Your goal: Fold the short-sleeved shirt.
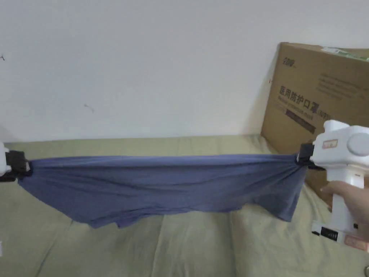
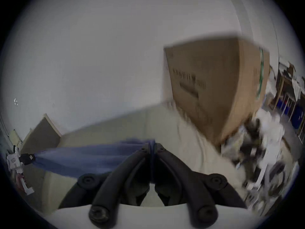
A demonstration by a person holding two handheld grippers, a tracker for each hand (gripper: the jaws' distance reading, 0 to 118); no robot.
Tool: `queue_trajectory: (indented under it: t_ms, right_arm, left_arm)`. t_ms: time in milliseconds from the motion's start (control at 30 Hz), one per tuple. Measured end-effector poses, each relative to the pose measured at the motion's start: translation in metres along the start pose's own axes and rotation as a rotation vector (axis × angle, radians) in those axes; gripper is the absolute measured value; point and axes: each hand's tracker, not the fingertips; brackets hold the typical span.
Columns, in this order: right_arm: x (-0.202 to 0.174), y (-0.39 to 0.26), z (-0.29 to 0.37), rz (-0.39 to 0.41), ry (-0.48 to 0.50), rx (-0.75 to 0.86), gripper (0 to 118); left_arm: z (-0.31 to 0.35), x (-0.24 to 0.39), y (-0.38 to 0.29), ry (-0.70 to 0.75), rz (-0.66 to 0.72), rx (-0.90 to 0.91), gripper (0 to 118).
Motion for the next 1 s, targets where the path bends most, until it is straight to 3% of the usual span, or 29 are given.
queue_trajectory:
  t_ms: [100,200,300,533,767,1000]
  right_arm:
    - [0.034,-0.09,-0.019,0.008,-0.022,-0.177,4]
    - [0.063,-0.156,-0.01,0.047,-0.012,-0.31,4]
    - [0.08,-0.19,0.02,0.085,0.026,-0.33,4]
    - [0.103,-0.225,0.092,0.146,0.07,-0.392,4]
    - [0.094,-0.257,0.16,0.237,0.1,-0.479,4]
    - [0.096,-0.275,0.175,0.178,0.088,-0.533,4]
  left_arm:
    - [-0.018,-0.04,-0.083,0.037,0.105,-0.168,3]
    - [-0.014,-0.069,-0.147,0.03,0.115,-0.298,3]
    - [0.011,-0.079,-0.182,0.017,0.083,-0.332,3]
    - [0.086,-0.095,-0.212,-0.008,0.066,-0.349,3]
    - [0.153,-0.089,-0.238,-0.024,-0.107,-0.442,3]
    - [0.169,-0.096,-0.261,-0.056,-0.063,-0.471,3]
